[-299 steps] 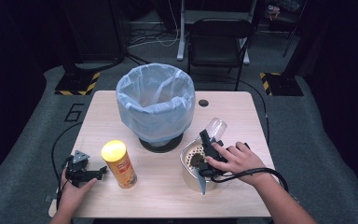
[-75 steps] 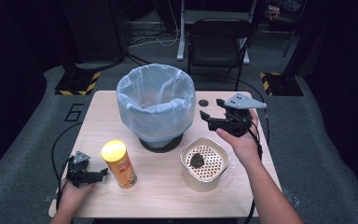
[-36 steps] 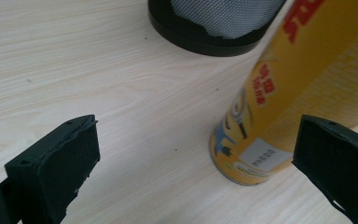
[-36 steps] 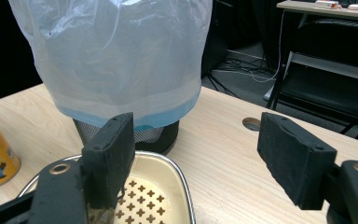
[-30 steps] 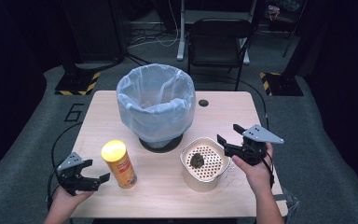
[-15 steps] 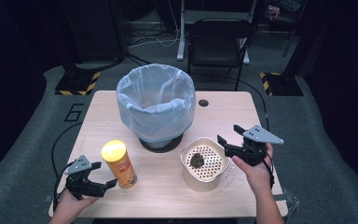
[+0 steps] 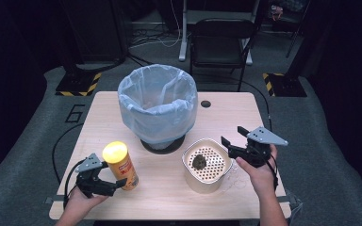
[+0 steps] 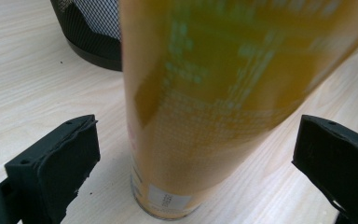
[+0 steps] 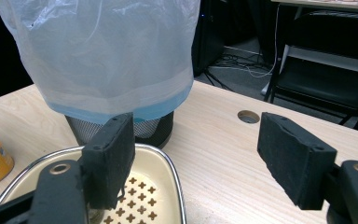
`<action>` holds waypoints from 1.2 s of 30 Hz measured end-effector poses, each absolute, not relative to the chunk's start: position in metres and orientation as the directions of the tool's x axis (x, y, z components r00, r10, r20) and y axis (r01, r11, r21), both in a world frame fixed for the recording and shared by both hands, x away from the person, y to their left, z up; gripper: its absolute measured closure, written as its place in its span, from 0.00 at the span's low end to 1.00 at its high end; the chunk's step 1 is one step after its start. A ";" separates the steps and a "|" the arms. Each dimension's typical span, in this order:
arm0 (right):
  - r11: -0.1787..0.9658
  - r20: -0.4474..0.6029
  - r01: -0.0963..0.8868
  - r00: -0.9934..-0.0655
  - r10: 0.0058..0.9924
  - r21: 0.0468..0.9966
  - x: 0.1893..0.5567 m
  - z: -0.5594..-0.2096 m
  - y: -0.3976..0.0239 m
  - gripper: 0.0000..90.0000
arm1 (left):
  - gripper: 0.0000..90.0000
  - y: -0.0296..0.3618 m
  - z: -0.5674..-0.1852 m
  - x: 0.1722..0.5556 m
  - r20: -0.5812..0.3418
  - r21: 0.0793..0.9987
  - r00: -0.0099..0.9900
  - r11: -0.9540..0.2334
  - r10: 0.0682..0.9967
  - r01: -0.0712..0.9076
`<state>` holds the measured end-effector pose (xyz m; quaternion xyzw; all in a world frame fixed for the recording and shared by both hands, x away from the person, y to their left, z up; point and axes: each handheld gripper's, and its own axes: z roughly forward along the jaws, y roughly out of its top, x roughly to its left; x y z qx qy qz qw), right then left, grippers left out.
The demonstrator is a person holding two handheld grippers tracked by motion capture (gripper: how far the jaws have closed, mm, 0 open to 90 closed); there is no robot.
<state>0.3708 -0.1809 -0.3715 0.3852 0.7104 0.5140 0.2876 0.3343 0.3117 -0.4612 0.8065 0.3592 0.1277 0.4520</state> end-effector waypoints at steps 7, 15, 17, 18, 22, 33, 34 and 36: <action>0.170 -0.008 0.257 -0.531 0.847 0.951 0.372 -0.374 -0.183 0.30 | 0.01 0.305 -0.479 0.340 -0.106 0.814 0.697 -0.340 0.709 0.470; 0.167 -0.004 0.260 -0.529 0.849 0.951 0.373 -0.376 -0.183 0.30 | 0.16 0.307 -0.484 0.343 -0.106 0.832 0.704 -0.325 0.702 0.450; 0.169 -0.006 0.258 -0.532 0.847 0.951 0.373 -0.376 -0.184 0.30 | 0.24 0.306 -0.484 0.342 -0.098 0.835 0.698 -0.323 0.709 0.445; 0.166 -0.002 0.262 -0.530 0.848 0.951 0.373 -0.376 -0.183 0.30 | 0.24 0.306 -0.483 0.341 -0.078 0.833 0.708 -0.344 0.702 0.433; 0.162 0.002 0.266 -0.525 0.851 0.950 0.373 -0.378 -0.184 0.30 | 0.26 0.304 -0.482 0.339 -0.046 0.835 0.710 -0.362 0.703 0.413; 0.164 0.002 0.270 -0.524 0.852 0.949 0.374 -0.379 -0.183 0.30 | 0.26 0.302 -0.481 0.336 -0.017 0.835 0.716 -0.384 0.698 0.394; 0.163 0.002 0.269 -0.523 0.852 0.949 0.374 -0.380 -0.183 0.30 | 0.27 0.302 -0.481 0.336 -0.012 0.834 0.716 -0.387 0.698 0.392; 0.161 0.005 0.273 -0.521 0.853 0.949 0.374 -0.380 -0.183 0.30 | 0.27 0.302 -0.480 0.336 -0.006 0.834 0.717 -0.392 0.697 0.388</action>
